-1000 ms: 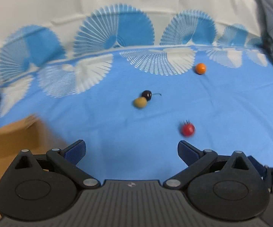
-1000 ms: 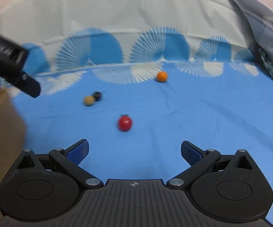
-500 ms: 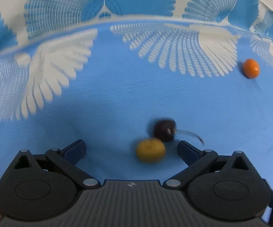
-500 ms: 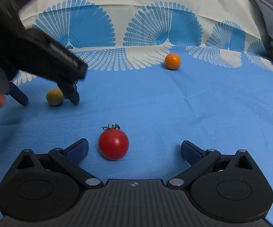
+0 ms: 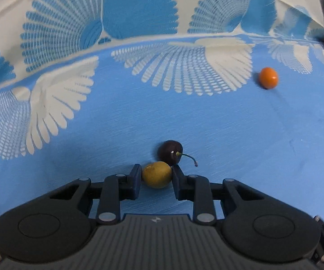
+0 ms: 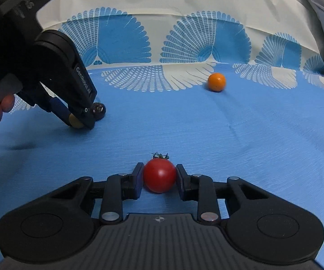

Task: Organize fruits
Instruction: 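Grasp the red cherry tomato with the right gripper while the left gripper grasps the yellow fruit, then carry the red cherry tomato and yellow fruit in both grippers over the box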

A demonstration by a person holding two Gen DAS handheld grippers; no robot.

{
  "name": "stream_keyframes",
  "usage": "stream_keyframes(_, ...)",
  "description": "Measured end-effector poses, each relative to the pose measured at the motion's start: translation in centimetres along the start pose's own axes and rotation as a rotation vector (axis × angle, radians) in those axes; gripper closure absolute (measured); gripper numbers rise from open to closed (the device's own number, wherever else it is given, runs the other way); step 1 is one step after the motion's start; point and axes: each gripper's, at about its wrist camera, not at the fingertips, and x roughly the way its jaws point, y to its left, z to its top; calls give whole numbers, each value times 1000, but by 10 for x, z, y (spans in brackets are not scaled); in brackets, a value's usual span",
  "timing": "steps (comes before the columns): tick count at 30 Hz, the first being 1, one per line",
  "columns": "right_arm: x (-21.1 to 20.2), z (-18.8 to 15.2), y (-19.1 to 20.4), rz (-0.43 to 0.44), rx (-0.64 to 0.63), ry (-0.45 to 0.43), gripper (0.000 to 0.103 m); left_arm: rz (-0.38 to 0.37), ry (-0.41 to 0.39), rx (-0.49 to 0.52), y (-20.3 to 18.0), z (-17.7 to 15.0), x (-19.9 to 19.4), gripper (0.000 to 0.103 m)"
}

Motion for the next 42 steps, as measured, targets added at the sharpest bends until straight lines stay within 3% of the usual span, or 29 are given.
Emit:
stream_keyframes(8, -3, 5, -15, -41, 58, -31, 72, -3, -89, 1, -11, -22, -46, 71)
stream_keyframes(17, -39, 8, -33, -71, 152, -30, 72, 7, -119, -55, -12, -68, -145, 71)
stream_keyframes(23, -128, 9, -33, -42, 160, -83, 72, 12, -158, -68, -15, -114, -223, 71)
stream_keyframes(32, -268, -19, -1, 137, 67, -66, 72, 17, -191, -128, 4, -201, -323, 71)
stream_keyframes(42, -364, -41, 61, 300, -69, -40, 72, 99, -174, -223, 62, -302, -376, 71)
